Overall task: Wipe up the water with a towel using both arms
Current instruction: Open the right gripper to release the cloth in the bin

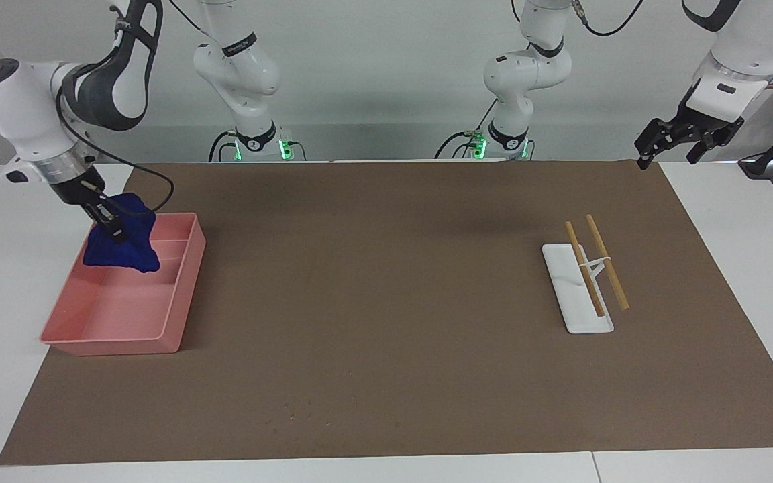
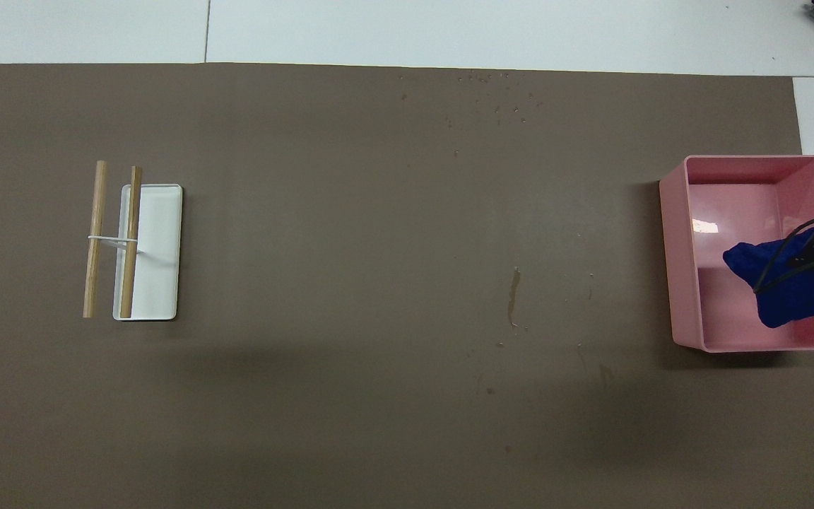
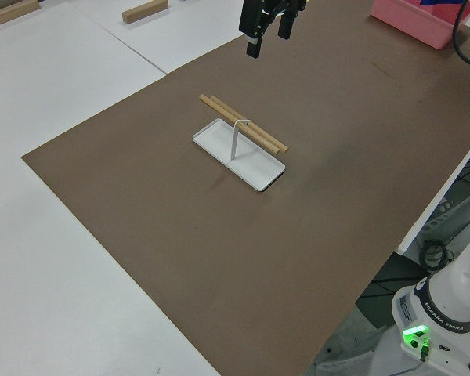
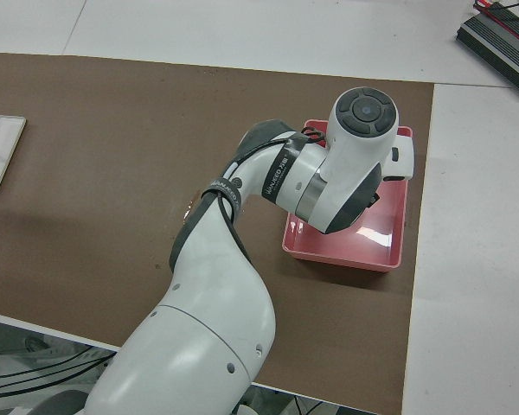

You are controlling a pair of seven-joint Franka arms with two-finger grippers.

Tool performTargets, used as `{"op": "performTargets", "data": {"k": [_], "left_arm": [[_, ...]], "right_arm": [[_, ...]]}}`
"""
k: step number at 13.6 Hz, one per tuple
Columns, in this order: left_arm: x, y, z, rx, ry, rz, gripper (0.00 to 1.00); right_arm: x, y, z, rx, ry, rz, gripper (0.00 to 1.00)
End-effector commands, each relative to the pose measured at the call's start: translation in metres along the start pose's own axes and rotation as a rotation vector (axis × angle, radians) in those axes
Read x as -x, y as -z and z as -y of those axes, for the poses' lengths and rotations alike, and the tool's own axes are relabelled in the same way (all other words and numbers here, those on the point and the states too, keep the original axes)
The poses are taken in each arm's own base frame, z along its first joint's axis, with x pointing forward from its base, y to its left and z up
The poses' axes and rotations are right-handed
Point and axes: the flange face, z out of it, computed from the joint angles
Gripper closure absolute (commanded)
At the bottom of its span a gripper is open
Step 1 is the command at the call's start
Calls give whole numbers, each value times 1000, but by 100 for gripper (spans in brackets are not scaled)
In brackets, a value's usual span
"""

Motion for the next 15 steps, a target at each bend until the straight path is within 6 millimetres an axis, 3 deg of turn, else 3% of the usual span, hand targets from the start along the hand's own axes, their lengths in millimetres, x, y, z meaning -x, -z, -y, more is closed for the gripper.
{"op": "performTargets", "data": {"k": [1,9,11,12,15], "left_arm": [[2,0,2,15,4,12,0],[0,0,-3,16,-2,0,0],[0,2,-3,16,-1,2,0],[-1,0,-5,16,-7,9,0],[0,-1,-15,15,-25,10,0]], "right_arm": [[-13,-39,-27,-83,-27,28,100],[9,-113,-54,-84,-68,85,100],[10,-112,-55,-84,-70,96,16],[9,-111,-55,-84,-73,95,0],[8,-97,-52,-89,-63,91,0]]}}
